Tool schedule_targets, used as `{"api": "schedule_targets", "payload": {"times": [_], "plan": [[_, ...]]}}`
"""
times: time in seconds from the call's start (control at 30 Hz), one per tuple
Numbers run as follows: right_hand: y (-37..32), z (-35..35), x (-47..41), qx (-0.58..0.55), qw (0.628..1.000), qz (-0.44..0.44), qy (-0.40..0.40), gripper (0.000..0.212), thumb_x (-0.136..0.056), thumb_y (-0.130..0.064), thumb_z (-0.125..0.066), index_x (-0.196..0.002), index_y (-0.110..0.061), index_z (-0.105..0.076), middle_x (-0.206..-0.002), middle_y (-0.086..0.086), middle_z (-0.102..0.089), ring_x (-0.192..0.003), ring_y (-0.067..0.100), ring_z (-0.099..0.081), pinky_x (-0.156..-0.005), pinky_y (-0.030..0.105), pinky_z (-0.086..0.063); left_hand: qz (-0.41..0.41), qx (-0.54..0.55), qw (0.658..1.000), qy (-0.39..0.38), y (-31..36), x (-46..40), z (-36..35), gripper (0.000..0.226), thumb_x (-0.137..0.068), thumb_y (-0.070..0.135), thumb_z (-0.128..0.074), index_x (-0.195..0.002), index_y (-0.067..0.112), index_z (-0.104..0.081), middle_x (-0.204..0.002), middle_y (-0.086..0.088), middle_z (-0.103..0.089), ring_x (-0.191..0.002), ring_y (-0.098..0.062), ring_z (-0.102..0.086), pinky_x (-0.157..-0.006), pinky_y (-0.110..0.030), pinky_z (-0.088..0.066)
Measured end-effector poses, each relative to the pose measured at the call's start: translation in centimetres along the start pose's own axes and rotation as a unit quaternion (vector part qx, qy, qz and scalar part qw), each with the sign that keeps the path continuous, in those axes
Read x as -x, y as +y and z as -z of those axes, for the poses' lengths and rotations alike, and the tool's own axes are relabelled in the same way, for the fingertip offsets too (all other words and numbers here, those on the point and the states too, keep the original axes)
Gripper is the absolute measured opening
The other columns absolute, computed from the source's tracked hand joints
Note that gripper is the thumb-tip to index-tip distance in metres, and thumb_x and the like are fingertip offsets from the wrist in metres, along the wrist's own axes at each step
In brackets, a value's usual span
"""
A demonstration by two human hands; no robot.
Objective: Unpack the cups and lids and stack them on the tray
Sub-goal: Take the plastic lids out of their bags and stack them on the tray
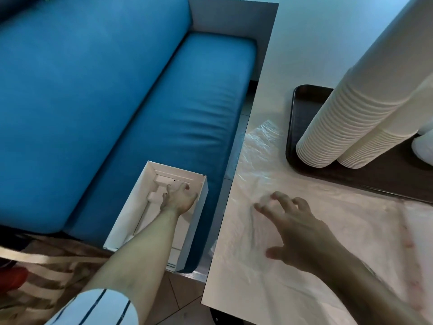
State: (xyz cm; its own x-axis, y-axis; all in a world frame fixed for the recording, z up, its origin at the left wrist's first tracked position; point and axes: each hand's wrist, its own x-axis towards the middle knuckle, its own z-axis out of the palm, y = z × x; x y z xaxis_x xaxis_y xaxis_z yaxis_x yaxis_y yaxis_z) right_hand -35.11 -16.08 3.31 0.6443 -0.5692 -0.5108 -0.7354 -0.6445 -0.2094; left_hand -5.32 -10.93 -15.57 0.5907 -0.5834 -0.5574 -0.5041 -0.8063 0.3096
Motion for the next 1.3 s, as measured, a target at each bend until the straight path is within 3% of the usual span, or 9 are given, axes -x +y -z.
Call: {"api": "schedule_targets", "payload": {"times": [0.1, 0.33, 0.63, 0.8, 0.9, 1.0, 1.1, 1.2, 1.3], "plan": [[-0.2, 0.1, 0.1, 0.002, 1.000, -0.001, -0.004, 0.102, -0.081, -0.050, -0.078, -0.156, -0.047, -0.009, -0.166, -0.009, 0.005, -0.150, 0.029, -0.007, -0.102, 0.040, -0.051, 0.016, -0.008, 1.000, 0.000, -0.4, -0.6, -0.2, 0.053, -0.085, 0.061, -0.060, -0.123, 0.027, -0.047, -0.137, -0.017, -0.036, -0.119, -0.042, -0.046, -0.092, -0.044, -0.044], [-0.4, 0.3, 0.0, 0.000, 1.000, -0.009, -0.010, 0.103, -0.081, -0.051, -0.077, -0.155, -0.050, -0.005, -0.165, -0.012, 0.009, -0.151, 0.027, -0.003, -0.104, 0.041, -0.049, 0.012, -0.074, 0.997, 0.023, -1.4, -2.0, -1.1, 0.071, -0.079, 0.039, -0.077, -0.133, 0.021, -0.035, -0.133, -0.019, -0.032, -0.117, -0.039, -0.046, -0.088, -0.043, -0.048], [-0.8, 0.5, 0.1, 0.002, 0.999, -0.020, -0.026, 0.102, -0.083, -0.050, -0.076, -0.156, -0.049, -0.005, -0.166, -0.010, 0.009, -0.152, 0.028, -0.004, -0.103, 0.039, -0.050, 0.039, 0.166, 0.983, 0.061, -2.0, -0.2, 0.7, 0.075, -0.082, 0.038, -0.070, -0.148, 0.034, -0.036, -0.149, -0.018, -0.026, -0.128, -0.040, -0.038, -0.099, -0.041, -0.038], [-1.1, 1.7, 0.7, -0.017, 1.000, -0.007, -0.025, 0.095, -0.084, -0.060, -0.071, -0.157, -0.044, -0.012, -0.168, -0.008, 0.003, -0.153, 0.025, -0.005, -0.120, 0.042, -0.027, -0.046, 0.395, 0.914, 0.081, -0.4, 6.2, 5.1, 0.076, -0.058, 0.058, -0.081, -0.126, 0.052, -0.049, -0.137, 0.000, -0.043, -0.118, -0.023, -0.055, -0.095, -0.043, -0.055], [-1.8, 2.7, 1.2, -0.153, 0.988, -0.003, 0.029, 0.074, -0.089, -0.057, -0.066, -0.151, -0.040, -0.031, -0.163, -0.009, -0.022, -0.147, 0.017, -0.025, -0.120, 0.037, -0.031, -0.132, 0.529, 0.837, 0.049, 2.6, 12.1, 7.8, 0.076, -0.060, 0.044, -0.086, -0.128, 0.043, -0.051, -0.132, -0.001, -0.047, -0.116, -0.023, -0.060, -0.082, -0.033, -0.061], [-2.2, 3.2, 1.9, -0.381, 0.924, 0.001, 0.043, 0.063, -0.082, -0.061, -0.071, -0.137, -0.037, -0.053, -0.139, -0.013, -0.055, -0.121, 0.006, -0.056, -0.105, 0.035, -0.049, -0.188, 0.612, 0.768, 0.024, 6.7, 18.1, 9.0, 0.068, -0.067, 0.028, -0.080, -0.127, 0.038, -0.049, -0.125, 0.001, -0.050, -0.109, -0.018, -0.063, -0.084, -0.033, -0.060], [-2.5, 4.1, 3.1, -0.586, 0.810, 0.007, 0.003, 0.075, -0.072, -0.068, -0.076, -0.135, -0.031, -0.057, -0.125, -0.010, -0.067, -0.111, 0.009, -0.066, -0.100, 0.038, -0.054, -0.211, 0.669, 0.712, 0.013, 10.6, 22.9, 8.8, 0.072, -0.064, 0.025, -0.082, -0.124, 0.041, -0.046, -0.128, -0.006, -0.051, -0.104, -0.018, -0.069, -0.079, -0.032, -0.058], [-1.9, 5.1, 4.6, -0.756, 0.652, 0.056, 0.001, 0.065, -0.080, -0.048, -0.076, -0.136, -0.025, -0.054, -0.125, 0.000, -0.070, -0.116, 0.021, -0.067, -0.102, 0.046, -0.053, -0.239, 0.683, 0.690, -0.002, 13.6, 26.1, 6.9, 0.079, -0.056, 0.029, -0.083, -0.122, 0.049, -0.044, -0.128, -0.008, -0.058, -0.112, -0.027, -0.067, -0.087, -0.041, -0.057], [-1.4, 6.1, 5.3, -0.786, 0.611, 0.092, 0.038, 0.061, -0.080, -0.034, -0.077, -0.136, -0.023, -0.055, -0.126, 0.008, -0.069, -0.117, 0.028, -0.067, -0.098, 0.050, -0.055, -0.252, 0.669, 0.699, -0.029, 15.2, 27.7, 5.0, 0.083, -0.056, 0.031, -0.083, -0.126, 0.047, -0.042, -0.131, -0.004, -0.059, -0.114, -0.021, -0.066, -0.086, -0.036, -0.056]]}}
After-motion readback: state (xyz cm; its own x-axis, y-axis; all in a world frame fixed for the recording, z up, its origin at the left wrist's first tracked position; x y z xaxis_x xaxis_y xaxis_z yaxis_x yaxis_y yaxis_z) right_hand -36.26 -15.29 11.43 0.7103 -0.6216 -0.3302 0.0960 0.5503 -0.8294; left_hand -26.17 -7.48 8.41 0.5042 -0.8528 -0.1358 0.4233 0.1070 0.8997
